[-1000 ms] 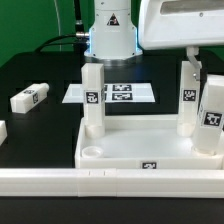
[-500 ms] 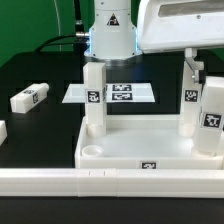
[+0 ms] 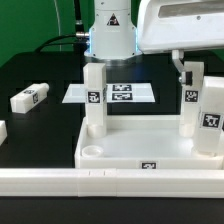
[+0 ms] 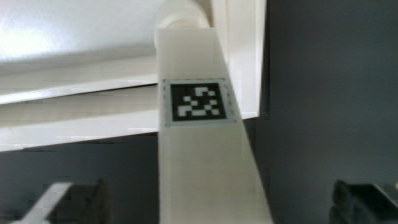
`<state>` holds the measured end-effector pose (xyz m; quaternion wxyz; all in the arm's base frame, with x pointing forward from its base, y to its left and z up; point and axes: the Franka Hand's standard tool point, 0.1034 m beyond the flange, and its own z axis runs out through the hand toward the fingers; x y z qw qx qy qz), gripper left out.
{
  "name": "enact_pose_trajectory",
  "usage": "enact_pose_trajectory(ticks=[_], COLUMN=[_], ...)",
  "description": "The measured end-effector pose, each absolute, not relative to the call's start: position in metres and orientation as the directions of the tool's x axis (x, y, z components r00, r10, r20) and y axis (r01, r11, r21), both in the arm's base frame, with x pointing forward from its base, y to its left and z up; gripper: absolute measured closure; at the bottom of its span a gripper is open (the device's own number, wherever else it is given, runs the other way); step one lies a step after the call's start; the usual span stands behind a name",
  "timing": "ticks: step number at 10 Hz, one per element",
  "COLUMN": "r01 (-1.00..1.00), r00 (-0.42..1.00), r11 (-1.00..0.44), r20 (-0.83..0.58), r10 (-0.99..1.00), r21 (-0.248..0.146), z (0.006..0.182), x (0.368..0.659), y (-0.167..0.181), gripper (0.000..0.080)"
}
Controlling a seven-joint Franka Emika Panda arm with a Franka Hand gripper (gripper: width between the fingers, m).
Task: Assemble desk
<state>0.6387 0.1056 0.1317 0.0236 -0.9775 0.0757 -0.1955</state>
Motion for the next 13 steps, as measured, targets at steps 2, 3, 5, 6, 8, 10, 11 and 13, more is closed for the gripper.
enact_pose_trajectory(ticks=[2,3,5,6,8,10,11,13], r01=[-0.134,-0.134,-0.135,-0.135,-0.139,-0.154,-0.16,-0.159], r00=[0.913,0.918,0.921,0.924,0.936,0.974,0.982,0.987], r11=[-0.989,-0.989,-0.988,-0.988,-0.988,-0.987,-0.986,-0.987], r20=[0.379,0.367,0.358,0.353,0.318,0.158,0.095,-0.037], r10=[-0.15,-0.15,-0.152,-0.151,-0.152,-0.16,-0.163,-0.159], r21=[-0.069,-0.068,-0.072,-0.069,-0.065,-0.046,-0.039,-0.021], z=[0.134,0.14,0.154,0.15,0.148,0.141,0.141,0.14], x=[0.64,0.641,0.649,0.647,0.645,0.639,0.642,0.641], y=[0.099,0.096,0.094,0.094,0.093,0.089,0.088,0.092], gripper=[0.0152,0.0152,0.0151,0.0151,0.0151,0.0151,0.0151,0.0151])
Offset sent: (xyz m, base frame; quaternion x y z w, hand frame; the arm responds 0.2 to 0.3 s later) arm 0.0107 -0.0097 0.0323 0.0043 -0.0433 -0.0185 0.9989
